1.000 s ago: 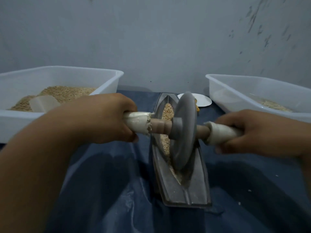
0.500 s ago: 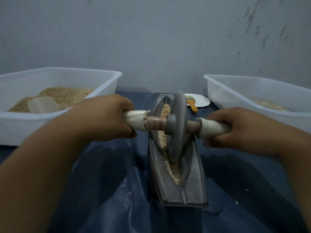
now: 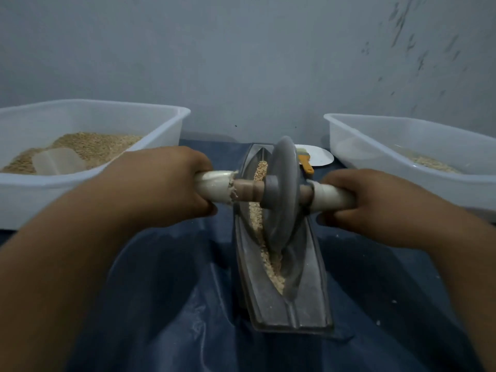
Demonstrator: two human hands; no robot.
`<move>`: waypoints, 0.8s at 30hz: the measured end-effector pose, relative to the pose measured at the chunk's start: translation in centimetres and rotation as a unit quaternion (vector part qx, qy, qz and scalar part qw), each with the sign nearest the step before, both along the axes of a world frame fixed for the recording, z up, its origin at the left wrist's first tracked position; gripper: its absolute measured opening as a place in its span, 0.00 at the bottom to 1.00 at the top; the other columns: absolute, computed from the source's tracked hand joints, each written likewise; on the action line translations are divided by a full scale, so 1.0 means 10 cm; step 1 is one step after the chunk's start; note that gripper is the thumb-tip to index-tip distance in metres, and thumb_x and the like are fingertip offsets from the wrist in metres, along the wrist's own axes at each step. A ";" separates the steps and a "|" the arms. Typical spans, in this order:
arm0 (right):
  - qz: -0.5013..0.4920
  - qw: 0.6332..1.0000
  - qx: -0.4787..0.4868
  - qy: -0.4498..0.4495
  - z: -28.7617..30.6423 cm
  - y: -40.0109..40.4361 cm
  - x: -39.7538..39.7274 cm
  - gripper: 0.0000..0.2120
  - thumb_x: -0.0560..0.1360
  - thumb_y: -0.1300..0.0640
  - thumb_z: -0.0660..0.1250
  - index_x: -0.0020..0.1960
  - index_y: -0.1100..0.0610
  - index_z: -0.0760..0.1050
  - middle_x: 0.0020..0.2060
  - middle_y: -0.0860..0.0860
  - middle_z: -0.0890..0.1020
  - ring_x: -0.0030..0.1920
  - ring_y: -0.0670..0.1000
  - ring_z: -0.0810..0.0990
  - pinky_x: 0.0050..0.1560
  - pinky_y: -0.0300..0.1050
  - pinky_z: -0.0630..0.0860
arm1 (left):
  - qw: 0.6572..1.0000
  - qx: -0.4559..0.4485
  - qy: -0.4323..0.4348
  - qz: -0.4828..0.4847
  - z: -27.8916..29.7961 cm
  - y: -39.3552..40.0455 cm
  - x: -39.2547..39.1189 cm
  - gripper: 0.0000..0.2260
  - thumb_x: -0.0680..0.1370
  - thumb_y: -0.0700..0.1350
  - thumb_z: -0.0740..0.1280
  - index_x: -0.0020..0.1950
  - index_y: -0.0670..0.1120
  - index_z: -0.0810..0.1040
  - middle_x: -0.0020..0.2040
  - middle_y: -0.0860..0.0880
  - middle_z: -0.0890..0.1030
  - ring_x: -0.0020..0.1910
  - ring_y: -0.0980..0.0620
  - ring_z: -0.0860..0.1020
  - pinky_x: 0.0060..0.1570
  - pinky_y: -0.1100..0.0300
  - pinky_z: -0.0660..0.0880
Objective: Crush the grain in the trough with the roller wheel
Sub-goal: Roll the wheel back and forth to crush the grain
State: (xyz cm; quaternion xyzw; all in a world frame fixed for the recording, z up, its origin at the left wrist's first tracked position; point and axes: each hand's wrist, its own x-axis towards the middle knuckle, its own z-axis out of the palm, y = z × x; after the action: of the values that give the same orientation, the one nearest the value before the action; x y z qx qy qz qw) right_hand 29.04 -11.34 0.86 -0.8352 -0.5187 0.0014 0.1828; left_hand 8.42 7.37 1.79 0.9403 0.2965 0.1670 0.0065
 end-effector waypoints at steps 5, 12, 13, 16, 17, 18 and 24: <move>0.006 1.000 -0.020 0.013 0.04 -0.05 -0.01 0.14 0.64 0.39 0.73 0.45 0.41 0.75 0.35 0.42 0.80 0.35 0.43 0.78 0.37 0.45 0.73 | 0.999 -0.022 0.029 -0.010 -0.01 0.02 -0.01 0.12 0.65 0.60 0.74 0.40 0.58 0.75 0.36 0.57 0.76 0.36 0.60 0.73 0.34 0.61 0.67; 0.035 0.997 -0.030 0.068 0.09 -0.10 -0.01 0.17 0.59 0.36 0.76 0.44 0.40 0.78 0.34 0.42 0.81 0.34 0.42 0.78 0.35 0.41 0.73 | 0.999 0.010 0.022 -0.023 0.07 -0.02 -0.08 0.13 0.62 0.62 0.72 0.43 0.61 0.76 0.38 0.62 0.77 0.33 0.61 0.73 0.32 0.61 0.66; 0.017 0.999 -0.003 0.041 0.04 -0.04 0.00 0.14 0.62 0.40 0.76 0.43 0.41 0.77 0.35 0.43 0.80 0.35 0.43 0.78 0.36 0.43 0.73 | 1.000 0.021 0.010 -0.009 0.03 -0.02 -0.03 0.12 0.64 0.61 0.72 0.43 0.60 0.76 0.36 0.59 0.77 0.35 0.60 0.73 0.32 0.61 0.65; -0.026 0.998 0.029 -0.050 -0.07 0.08 -0.03 0.11 0.67 0.42 0.75 0.42 0.42 0.73 0.37 0.43 0.78 0.39 0.44 0.76 0.40 0.46 0.73 | 1.000 0.012 0.003 0.013 -0.05 0.01 0.05 0.12 0.67 0.60 0.73 0.42 0.57 0.74 0.37 0.58 0.75 0.38 0.57 0.73 0.32 0.61 0.63; -0.024 0.998 0.018 -0.051 -0.05 0.07 -0.03 0.12 0.67 0.42 0.74 0.42 0.42 0.73 0.36 0.43 0.78 0.40 0.44 0.77 0.41 0.47 0.74 | 1.000 0.000 0.012 0.013 -0.04 0.02 0.04 0.13 0.66 0.60 0.74 0.42 0.57 0.75 0.37 0.58 0.76 0.38 0.57 0.73 0.33 0.61 0.64; -0.014 0.999 0.000 -0.034 -0.02 0.03 -0.03 0.12 0.65 0.41 0.74 0.42 0.42 0.74 0.35 0.43 0.79 0.38 0.43 0.77 0.41 0.48 0.75 | 1.000 -0.017 0.024 0.009 -0.02 0.03 0.01 0.13 0.65 0.61 0.74 0.42 0.57 0.76 0.36 0.57 0.77 0.37 0.59 0.74 0.34 0.61 0.67; 0.041 0.997 -0.046 0.056 0.16 -0.18 -0.06 0.21 0.56 0.32 0.72 0.46 0.39 0.78 0.35 0.41 0.81 0.33 0.42 0.78 0.33 0.42 0.74 | 0.995 -0.068 0.065 -0.017 0.09 0.00 -0.13 0.17 0.59 0.64 0.72 0.44 0.63 0.77 0.35 0.61 0.79 0.32 0.61 0.76 0.33 0.61 0.72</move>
State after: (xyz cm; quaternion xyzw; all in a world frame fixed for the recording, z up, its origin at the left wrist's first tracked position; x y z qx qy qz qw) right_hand 28.44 -13.13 2.43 -0.8191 -0.5411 0.0794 0.1732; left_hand 7.16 7.35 2.66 0.9515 0.2906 0.0850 0.0545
